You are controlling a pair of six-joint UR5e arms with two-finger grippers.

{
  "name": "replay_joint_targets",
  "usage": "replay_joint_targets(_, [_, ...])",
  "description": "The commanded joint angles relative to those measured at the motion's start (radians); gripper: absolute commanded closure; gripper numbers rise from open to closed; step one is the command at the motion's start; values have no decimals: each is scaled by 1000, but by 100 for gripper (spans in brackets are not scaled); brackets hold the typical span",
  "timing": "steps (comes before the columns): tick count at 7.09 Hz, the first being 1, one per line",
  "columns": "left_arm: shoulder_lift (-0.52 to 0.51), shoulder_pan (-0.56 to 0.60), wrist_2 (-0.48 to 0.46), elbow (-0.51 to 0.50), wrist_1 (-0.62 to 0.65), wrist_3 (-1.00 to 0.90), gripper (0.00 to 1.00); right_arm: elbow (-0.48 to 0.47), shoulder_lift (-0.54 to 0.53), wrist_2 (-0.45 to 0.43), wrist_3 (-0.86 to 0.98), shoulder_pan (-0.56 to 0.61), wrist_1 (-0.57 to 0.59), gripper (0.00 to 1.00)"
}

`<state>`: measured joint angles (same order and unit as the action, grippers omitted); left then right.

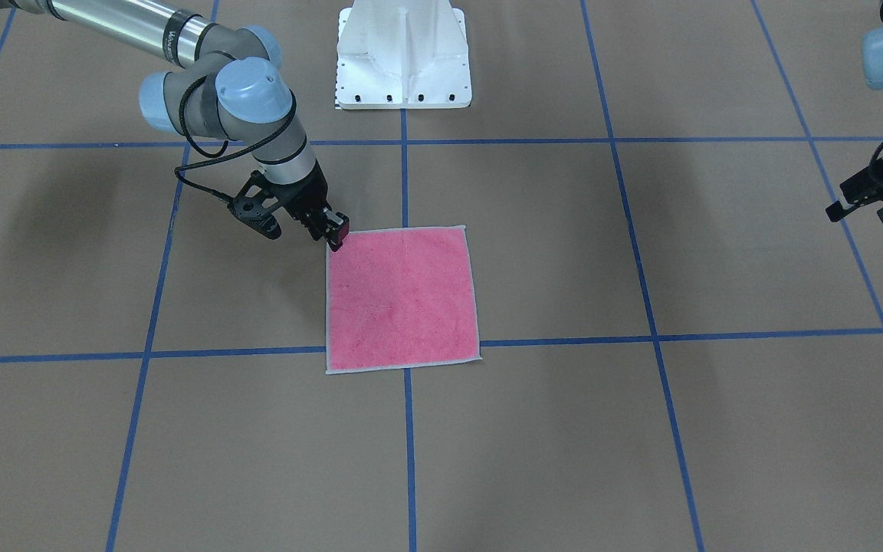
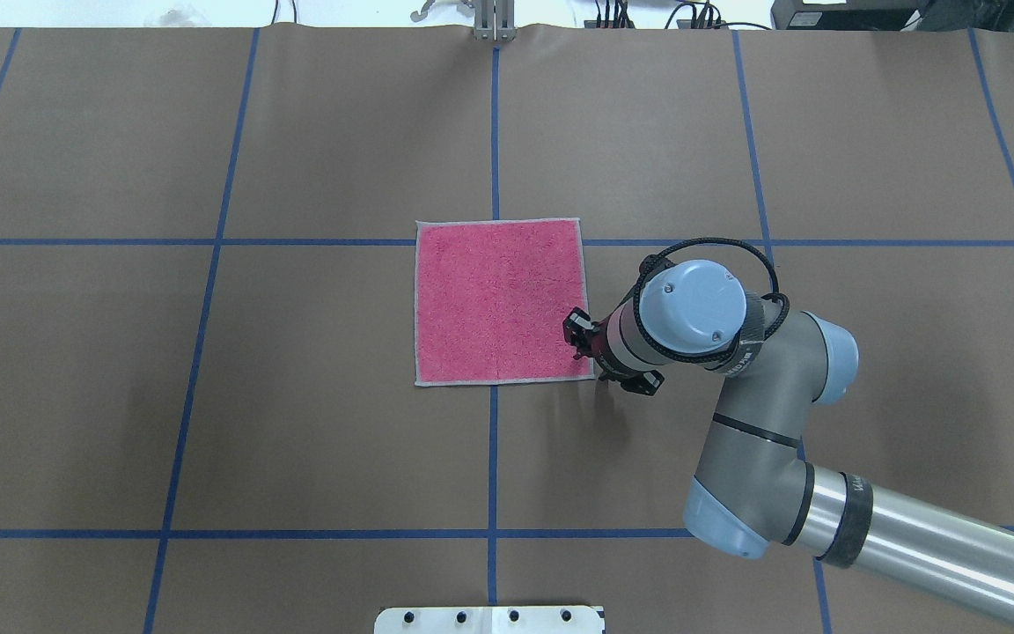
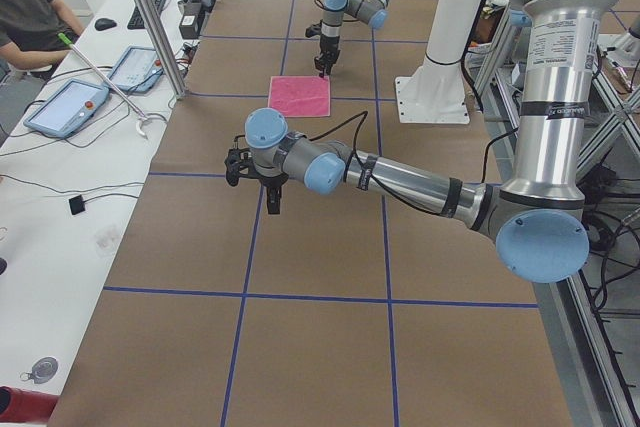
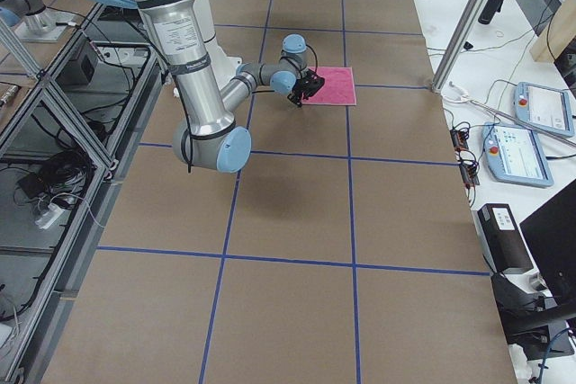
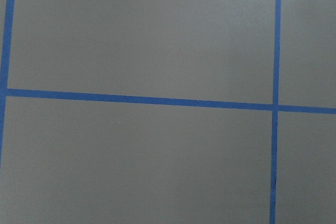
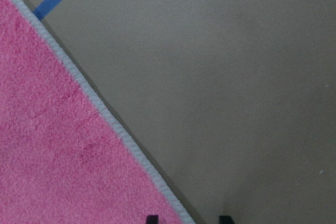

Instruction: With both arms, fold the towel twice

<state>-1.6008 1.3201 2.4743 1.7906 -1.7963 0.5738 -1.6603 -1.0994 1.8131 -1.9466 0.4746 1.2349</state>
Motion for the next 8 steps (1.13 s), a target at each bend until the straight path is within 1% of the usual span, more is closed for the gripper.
replay_joint_targets(1, [1,1,0,-2,0,0,0,-1,1,0,0,-2,0,52])
replay_joint_targets(6, [1,-1,0,-8,0,-2,0,1,1,-1,-2,-16,0,52])
replay_joint_targets(7, [1,1,0,-8,0,-2,0,1,0,-1,-2,-16,0,56])
replay_joint_targets(8, [1,1,0,-8,0,-2,0,-3,-3,-1,-2,-14,0,64])
